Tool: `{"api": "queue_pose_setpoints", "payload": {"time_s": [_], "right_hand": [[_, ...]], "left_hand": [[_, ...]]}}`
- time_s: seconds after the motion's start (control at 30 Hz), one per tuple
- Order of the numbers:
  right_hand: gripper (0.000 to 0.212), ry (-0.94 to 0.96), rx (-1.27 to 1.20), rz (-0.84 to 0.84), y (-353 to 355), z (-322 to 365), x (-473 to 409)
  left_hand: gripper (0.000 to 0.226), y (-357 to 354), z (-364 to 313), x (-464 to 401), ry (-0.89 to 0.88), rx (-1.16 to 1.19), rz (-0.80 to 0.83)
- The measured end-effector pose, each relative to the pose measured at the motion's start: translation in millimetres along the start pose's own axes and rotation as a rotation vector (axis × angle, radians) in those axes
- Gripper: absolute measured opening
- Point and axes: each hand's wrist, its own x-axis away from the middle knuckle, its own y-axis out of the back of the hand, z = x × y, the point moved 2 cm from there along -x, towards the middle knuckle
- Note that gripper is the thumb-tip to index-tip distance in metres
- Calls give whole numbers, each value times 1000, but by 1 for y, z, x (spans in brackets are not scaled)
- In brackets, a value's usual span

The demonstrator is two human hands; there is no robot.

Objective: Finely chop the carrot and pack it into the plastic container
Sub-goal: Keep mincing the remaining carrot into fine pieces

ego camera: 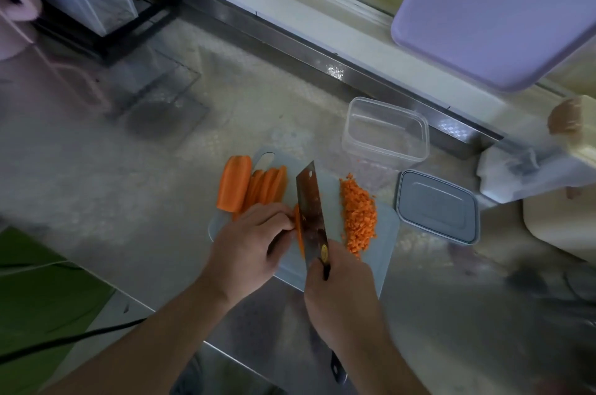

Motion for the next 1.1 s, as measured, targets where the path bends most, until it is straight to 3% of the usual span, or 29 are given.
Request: {"api": "queue_pose_setpoints", "payload": {"time_s": [1.1], "right_hand": [[23, 5, -37, 40, -4, -7, 3]], "left_hand": [[4, 0, 2, 0, 12, -3, 15]]}}
